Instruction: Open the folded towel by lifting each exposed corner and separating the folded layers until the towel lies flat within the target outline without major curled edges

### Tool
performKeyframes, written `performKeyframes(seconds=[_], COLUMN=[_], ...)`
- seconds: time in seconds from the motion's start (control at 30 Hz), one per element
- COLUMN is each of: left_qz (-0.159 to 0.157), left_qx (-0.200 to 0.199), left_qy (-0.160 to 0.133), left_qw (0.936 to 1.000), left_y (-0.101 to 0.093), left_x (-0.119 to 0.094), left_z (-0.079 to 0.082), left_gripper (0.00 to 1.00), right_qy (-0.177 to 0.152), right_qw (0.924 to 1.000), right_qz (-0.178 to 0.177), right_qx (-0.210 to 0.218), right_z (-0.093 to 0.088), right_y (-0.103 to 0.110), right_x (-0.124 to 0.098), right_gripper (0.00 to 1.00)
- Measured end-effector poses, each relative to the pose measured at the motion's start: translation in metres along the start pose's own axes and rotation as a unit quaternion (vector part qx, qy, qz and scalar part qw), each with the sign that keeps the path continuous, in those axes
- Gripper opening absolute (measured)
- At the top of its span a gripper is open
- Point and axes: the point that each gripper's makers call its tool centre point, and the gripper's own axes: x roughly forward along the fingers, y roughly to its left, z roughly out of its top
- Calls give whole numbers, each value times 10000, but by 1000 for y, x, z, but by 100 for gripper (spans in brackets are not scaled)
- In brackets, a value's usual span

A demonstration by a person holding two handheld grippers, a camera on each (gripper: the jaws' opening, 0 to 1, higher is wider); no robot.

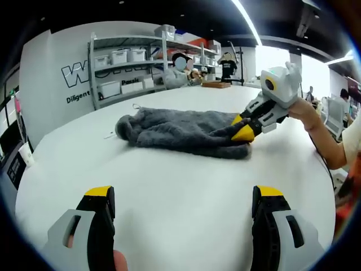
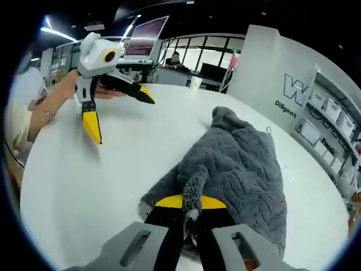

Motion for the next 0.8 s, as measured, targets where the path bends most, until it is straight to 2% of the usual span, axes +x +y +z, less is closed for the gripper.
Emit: performKeyframes(seconds=[0.17, 0.43, 0.67, 0.8], left_qz=[-2, 19, 23, 67], left_qx=[-5, -66, -66, -117], left_qy=[6, 49, 51, -136], left_qw=[10000, 10000, 10000, 9998], left_y=[0, 4, 4, 6], left_x=[0, 0, 0, 0], left_z=[0, -3, -3, 2], left_gripper=[99, 99, 99, 100], right_qy=[-75, -426, -687, -820], right_qw=[10000, 9991, 9968, 9951], right_qz=[-40, -49, -197, -281], right_qx=[-20, 46, 348, 470], right_z=[4, 20, 30, 34], right_y=[-1, 0, -11, -17], right_x=[-2, -6, -13, -19], right_gripper=[0, 0, 0, 0])
